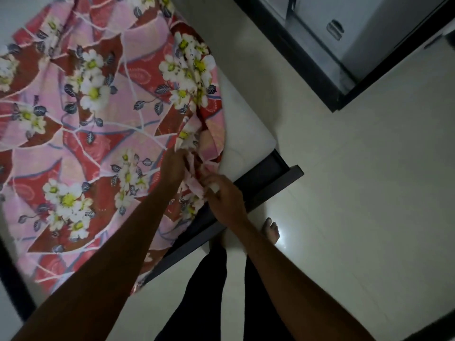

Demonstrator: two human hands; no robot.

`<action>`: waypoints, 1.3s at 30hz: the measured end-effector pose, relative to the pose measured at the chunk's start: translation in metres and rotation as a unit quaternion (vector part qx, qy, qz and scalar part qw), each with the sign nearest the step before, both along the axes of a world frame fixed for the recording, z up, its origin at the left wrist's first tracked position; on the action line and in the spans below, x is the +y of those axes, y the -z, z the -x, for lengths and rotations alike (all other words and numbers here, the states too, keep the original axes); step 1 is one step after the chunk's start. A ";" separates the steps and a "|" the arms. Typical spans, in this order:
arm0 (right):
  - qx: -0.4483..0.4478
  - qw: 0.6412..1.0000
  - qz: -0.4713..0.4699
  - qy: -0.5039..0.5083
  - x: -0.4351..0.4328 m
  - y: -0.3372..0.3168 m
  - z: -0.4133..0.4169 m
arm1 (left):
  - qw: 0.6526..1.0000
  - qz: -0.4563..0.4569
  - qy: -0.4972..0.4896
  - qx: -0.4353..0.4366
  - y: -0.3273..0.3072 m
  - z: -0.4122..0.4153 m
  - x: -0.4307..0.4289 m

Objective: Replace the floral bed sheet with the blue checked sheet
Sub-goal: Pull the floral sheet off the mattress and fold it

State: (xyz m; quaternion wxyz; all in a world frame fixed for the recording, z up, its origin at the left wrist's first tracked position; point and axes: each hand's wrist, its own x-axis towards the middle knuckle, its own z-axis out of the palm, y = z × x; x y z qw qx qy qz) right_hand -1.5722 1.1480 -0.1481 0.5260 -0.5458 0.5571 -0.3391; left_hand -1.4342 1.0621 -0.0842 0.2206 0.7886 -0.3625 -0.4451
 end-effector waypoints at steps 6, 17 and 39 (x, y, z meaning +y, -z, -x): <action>0.055 0.987 -0.107 0.108 -0.059 -0.003 0.017 | 0.989 0.047 -0.124 -0.069 -0.016 -0.025 0.011; -0.267 0.839 -0.358 0.312 -0.080 0.003 0.010 | 0.997 0.077 0.006 0.002 -0.039 0.008 0.009; 0.004 0.969 -0.190 -0.157 -0.081 -0.049 0.152 | 0.996 0.000 0.070 0.053 -0.052 0.077 0.009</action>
